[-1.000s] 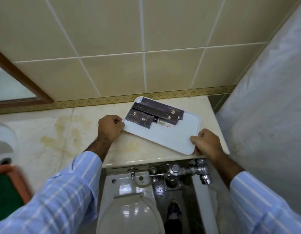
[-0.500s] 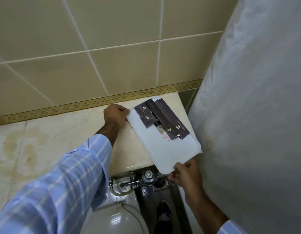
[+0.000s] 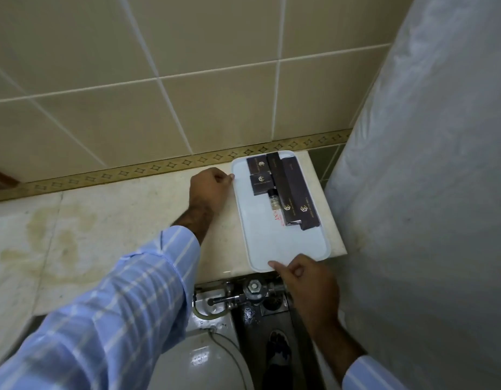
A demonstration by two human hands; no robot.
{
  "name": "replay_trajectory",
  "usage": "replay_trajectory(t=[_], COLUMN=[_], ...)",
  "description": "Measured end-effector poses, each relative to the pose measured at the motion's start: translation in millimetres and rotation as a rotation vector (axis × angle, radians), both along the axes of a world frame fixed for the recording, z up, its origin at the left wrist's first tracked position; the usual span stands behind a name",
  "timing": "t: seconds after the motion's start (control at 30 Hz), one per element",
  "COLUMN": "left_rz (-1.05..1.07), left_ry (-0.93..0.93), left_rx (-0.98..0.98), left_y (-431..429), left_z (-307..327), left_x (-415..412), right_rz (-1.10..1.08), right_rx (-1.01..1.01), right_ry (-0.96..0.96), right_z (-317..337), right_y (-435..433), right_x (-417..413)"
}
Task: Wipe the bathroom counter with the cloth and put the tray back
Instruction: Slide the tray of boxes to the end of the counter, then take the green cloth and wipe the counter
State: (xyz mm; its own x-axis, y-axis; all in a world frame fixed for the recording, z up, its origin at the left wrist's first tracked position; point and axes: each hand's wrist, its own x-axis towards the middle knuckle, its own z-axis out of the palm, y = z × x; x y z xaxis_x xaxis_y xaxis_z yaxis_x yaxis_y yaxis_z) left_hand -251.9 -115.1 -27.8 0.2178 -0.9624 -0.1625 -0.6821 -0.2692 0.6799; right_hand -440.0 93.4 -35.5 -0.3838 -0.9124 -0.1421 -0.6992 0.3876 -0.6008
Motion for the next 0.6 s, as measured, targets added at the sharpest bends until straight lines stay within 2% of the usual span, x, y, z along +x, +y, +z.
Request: replay_trajectory(t=[0.13,0.23,0.33,0.43,0.6], left_rz=[-0.265,-0.345,-0.257,-0.136,-0.042], left_ry=[-0.266,-0.478,-0.524,-0.527,-0.550], left_rx=[-0.041,-0.134,-0.128,-0.078,0.062], left_y=[29.2,49.1,69.4,90.9,148.3], left_z=[13.9,27.0,43.8,57.4,65.1], left_x=[31.9,71.7,126.0,186.1,297.3], right_rz=[0.278,0.437,0.537,0.670,0.919], right_rx=[-0.236,-0.142,-0.136,-0.158,-0.165], right_ry=[0.240,0.360,0.459,0.474,0.361], right_z=[29.1,48.2,61.2,68.6,75.0], right_y=[-50.4,-101.3,-125.7,-130.5,-115.5], right_x=[3.7,21.7,65.4,126.3,254.2])
